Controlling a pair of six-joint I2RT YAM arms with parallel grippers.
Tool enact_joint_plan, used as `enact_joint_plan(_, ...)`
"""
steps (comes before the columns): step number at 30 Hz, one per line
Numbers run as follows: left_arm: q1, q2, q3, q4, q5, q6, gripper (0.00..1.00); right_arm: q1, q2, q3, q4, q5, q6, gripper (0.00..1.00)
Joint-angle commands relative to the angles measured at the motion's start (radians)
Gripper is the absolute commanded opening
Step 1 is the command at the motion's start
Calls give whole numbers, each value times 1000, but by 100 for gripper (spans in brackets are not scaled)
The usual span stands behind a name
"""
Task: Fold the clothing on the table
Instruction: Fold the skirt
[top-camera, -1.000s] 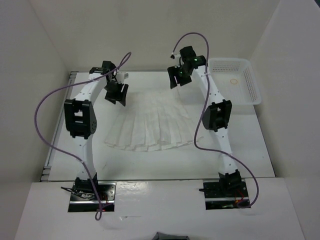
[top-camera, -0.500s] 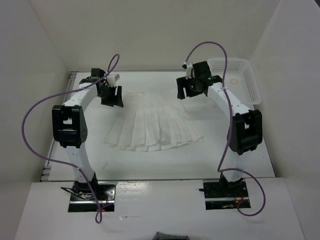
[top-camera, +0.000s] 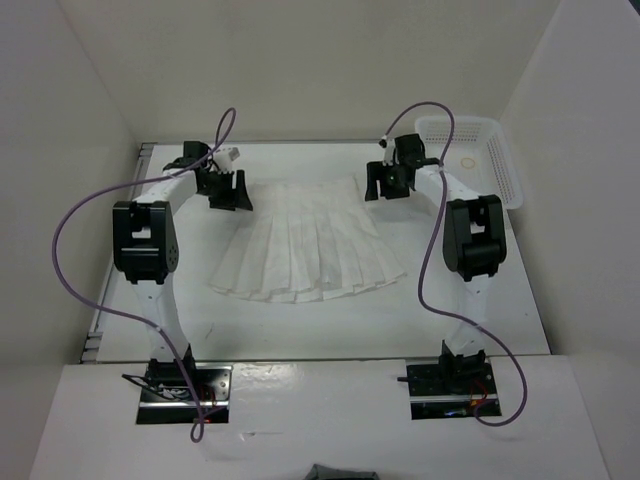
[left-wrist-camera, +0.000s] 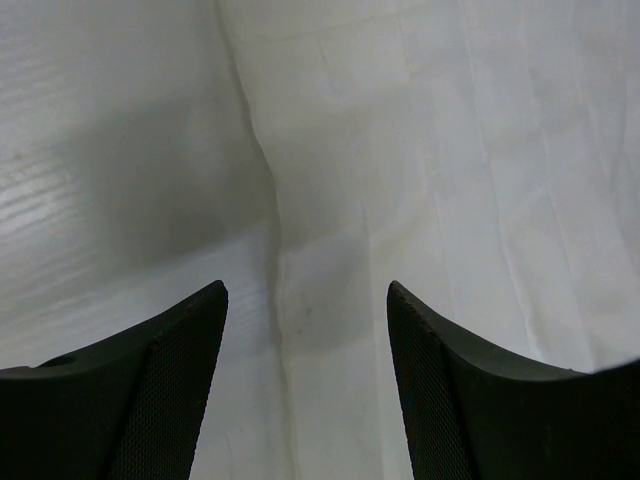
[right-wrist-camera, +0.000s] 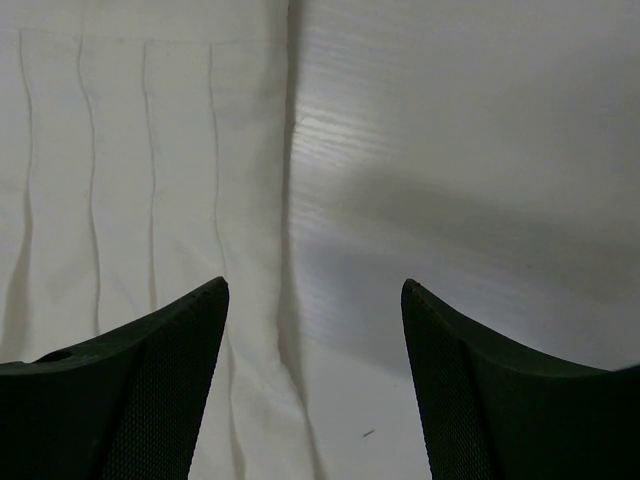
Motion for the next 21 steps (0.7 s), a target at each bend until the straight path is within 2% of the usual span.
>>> enact_joint_plan(1,8,56,64,44,32,-2,72,-33,44,101,36,-45,8,74)
enact_joint_plan(11,30,129,182,16,43,-13,72,-43,179,328,-47,-149,26,74)
enact_joint_plan(16,39,138,182,27,43,-22,72,-43,240,399,-81,-205,26,74)
enact_joint_plan(21,48,196,252,-10,43,-33,72,-13,291,451,-129,-217,17,74)
